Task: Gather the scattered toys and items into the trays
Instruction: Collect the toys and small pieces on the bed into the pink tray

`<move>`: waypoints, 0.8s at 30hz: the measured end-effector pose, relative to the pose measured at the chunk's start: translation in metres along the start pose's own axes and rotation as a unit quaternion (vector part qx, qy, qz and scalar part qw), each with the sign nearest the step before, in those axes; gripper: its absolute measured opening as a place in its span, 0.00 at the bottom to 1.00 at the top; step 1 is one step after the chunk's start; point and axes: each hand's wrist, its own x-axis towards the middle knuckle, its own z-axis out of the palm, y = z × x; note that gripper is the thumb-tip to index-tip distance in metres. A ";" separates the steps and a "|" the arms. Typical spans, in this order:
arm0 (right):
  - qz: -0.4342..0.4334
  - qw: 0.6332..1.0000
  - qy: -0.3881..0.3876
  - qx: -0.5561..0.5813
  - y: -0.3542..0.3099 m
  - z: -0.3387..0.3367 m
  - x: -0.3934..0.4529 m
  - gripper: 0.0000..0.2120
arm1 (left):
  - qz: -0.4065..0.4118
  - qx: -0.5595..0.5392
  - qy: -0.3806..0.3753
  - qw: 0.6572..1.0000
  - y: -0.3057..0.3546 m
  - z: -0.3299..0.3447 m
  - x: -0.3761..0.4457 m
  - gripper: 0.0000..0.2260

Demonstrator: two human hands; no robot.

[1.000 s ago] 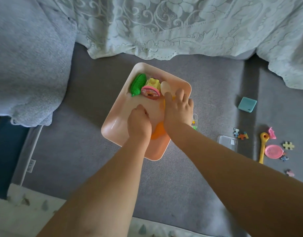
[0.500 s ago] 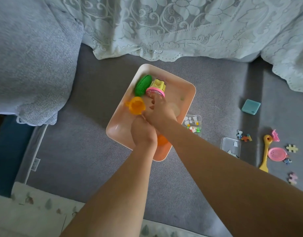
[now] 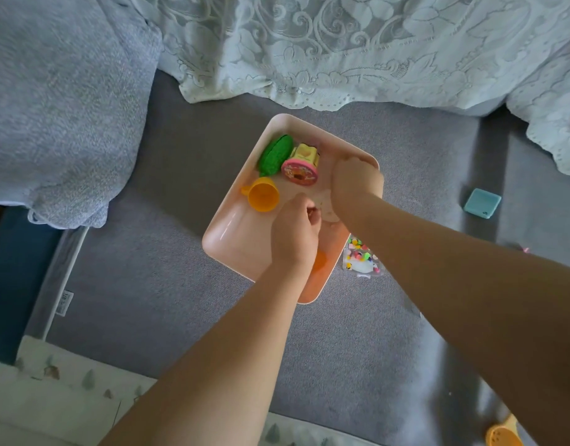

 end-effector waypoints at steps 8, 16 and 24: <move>-0.039 0.999 0.023 -0.016 0.004 0.009 0.005 0.15 | -0.073 0.003 -0.016 0.997 -0.002 -0.002 0.003 0.07; -0.087 0.994 -0.008 0.061 -0.001 -0.003 0.006 0.13 | -0.006 0.073 -0.049 0.996 -0.004 0.004 -0.002 0.10; -0.112 0.971 -0.114 0.178 0.000 -0.012 0.005 0.13 | 0.043 0.086 -0.062 0.993 -0.014 -0.008 -0.019 0.16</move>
